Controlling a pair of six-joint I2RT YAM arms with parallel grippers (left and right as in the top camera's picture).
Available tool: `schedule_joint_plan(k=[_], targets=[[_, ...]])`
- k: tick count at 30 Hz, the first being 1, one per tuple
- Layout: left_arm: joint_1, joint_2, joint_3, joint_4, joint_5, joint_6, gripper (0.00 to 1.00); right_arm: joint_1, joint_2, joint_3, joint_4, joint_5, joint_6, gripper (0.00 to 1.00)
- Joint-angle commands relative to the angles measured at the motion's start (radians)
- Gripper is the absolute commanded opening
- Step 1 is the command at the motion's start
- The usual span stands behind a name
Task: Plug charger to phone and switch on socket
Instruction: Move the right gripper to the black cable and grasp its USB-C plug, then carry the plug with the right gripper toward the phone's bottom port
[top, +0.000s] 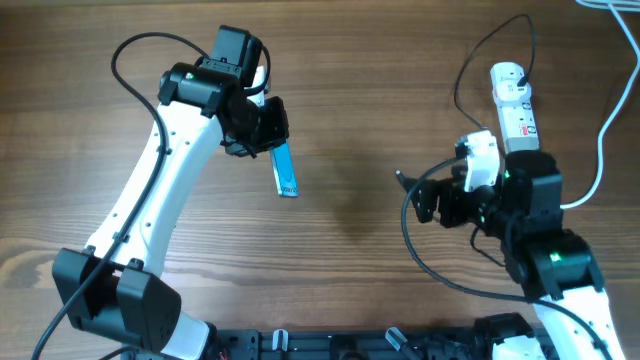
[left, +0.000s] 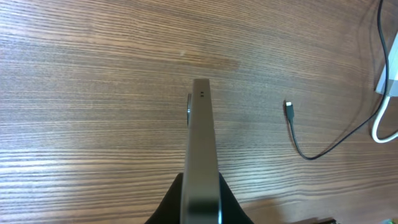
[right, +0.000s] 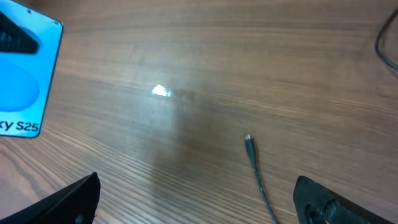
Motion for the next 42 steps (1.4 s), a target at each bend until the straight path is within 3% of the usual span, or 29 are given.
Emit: schedule_joint_plan(k=[1, 5, 8, 12, 16, 19, 26, 31, 34, 39, 42], targets=[[0.003, -0.016, 0.012, -0.002, 0.03, -0.01, 0.04, 0.0, 0.042, -0.003, -0.002, 0.018, -0.045, 1.0], [0.003, -0.016, 0.012, -0.001, 0.06, -0.01, 0.04, 0.0, 0.174, 0.161, -0.026, 0.061, -0.041, 1.0], [0.003, -0.016, 0.012, 0.0, 0.066, -0.019, 0.04, 0.0, 0.324, 0.38, -0.207, 0.195, -0.046, 0.99], [0.003, -0.016, 0.012, 0.003, 0.066, -0.029, 0.04, 0.009, 0.499, 0.348, -0.332, 0.194, -0.076, 0.95], [0.003, -0.016, 0.012, 0.007, 0.074, -0.037, 0.04, 0.025, 0.708, 0.334, -0.29, 0.138, -0.072, 0.85], [0.003, -0.016, 0.012, 0.007, 0.074, -0.037, 0.04, 0.048, 0.844, 0.334, -0.23, 0.144, -0.124, 0.83], [0.003, -0.016, 0.012, 0.012, 0.074, -0.036, 0.07, 0.096, 0.924, 0.231, -0.003, 0.247, -0.13, 0.79], [0.003, -0.016, 0.012, 0.014, 0.074, -0.036, 0.07, 0.156, 0.925, 0.164, 0.089, 0.246, -0.159, 0.62], [0.003, -0.016, 0.012, 0.014, 0.074, -0.036, 0.07, 0.161, 0.925, 0.138, 0.084, 0.244, -0.175, 0.47], [0.003, -0.016, 0.012, 0.014, 0.074, -0.036, 0.07, 0.161, 0.925, 0.132, 0.019, 0.243, -0.175, 0.31], [0.003, -0.016, 0.012, 0.014, 0.074, -0.036, 0.07, 0.161, 0.925, 0.132, 0.024, 0.242, -0.175, 0.13]])
